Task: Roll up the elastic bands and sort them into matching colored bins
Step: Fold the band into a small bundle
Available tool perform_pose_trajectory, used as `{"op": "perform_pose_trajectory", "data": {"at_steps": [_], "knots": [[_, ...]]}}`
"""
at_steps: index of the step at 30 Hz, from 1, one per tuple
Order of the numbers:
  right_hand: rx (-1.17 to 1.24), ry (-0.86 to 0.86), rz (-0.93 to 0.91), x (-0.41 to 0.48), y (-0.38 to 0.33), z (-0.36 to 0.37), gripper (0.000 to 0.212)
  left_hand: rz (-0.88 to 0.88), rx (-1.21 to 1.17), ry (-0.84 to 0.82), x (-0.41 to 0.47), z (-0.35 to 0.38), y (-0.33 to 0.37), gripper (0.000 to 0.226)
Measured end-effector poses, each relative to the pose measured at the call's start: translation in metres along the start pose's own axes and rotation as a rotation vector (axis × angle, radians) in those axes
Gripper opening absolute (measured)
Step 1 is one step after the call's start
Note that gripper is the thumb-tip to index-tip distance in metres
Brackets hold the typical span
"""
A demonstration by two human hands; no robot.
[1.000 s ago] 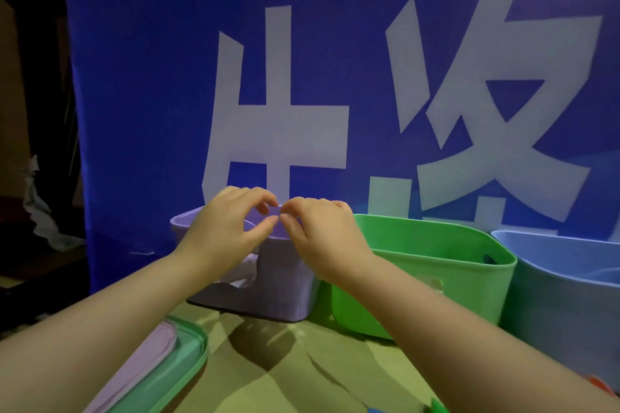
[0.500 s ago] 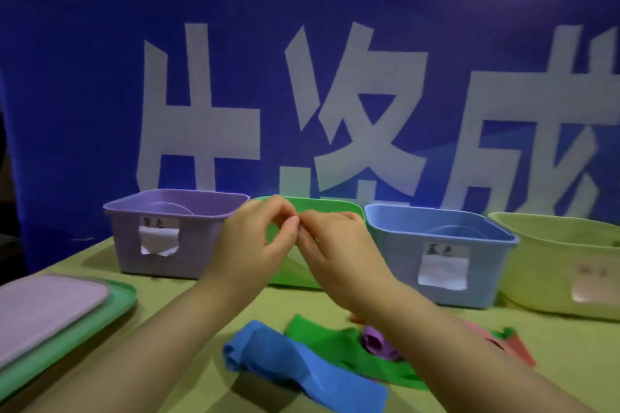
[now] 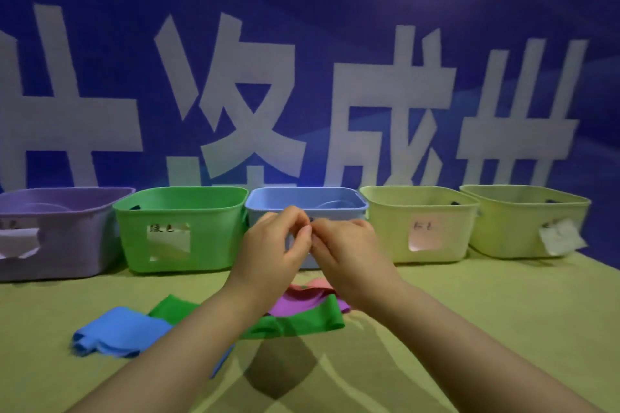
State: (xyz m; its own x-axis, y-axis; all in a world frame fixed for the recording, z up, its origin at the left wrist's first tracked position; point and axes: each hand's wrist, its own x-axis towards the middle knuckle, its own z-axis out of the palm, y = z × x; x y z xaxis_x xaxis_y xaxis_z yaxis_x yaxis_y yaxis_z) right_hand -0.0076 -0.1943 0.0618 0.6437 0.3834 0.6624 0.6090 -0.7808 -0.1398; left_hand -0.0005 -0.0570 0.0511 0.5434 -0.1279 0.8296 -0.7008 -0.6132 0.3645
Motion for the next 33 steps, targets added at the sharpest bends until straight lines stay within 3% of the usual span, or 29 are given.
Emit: {"op": "perform_pose_trajectory", "data": {"at_steps": [4,9,13,15,18,21,28,33], "knots": [[0.039,-0.008,0.076,-0.015,0.023,-0.007,0.024,-0.027,-0.013,-0.063,0.000,0.031,0.006,0.013],[0.035,-0.092,0.159,-0.026,0.044,0.010,0.022,-0.045,0.015,-0.164,-0.010,0.062,-0.008,0.026],[-0.026,-0.219,0.225,-0.031,0.066,0.036,0.015,-0.100,0.057,-0.248,-0.025,0.085,-0.030,0.014],[-0.096,-0.313,0.251,-0.036,0.076,0.046,0.026,-0.116,0.078,-0.270,-0.032,0.089,-0.039,0.006],[-0.165,-0.349,0.258,-0.043,0.089,0.053,0.030,-0.126,0.132,-0.228,-0.039,0.086,-0.047,0.034],[-0.187,-0.373,0.280,-0.048,0.098,0.057,0.032,-0.111,0.169,-0.216,-0.041,0.083,-0.045,0.033],[-0.294,-0.335,0.265,-0.049,0.101,0.059,0.027,-0.080,0.174,-0.242,-0.044,0.082,-0.042,0.012],[-0.211,-0.180,0.289,-0.045,0.095,0.055,0.021,-0.058,0.162,-0.272,-0.043,0.082,-0.039,0.006]]}}
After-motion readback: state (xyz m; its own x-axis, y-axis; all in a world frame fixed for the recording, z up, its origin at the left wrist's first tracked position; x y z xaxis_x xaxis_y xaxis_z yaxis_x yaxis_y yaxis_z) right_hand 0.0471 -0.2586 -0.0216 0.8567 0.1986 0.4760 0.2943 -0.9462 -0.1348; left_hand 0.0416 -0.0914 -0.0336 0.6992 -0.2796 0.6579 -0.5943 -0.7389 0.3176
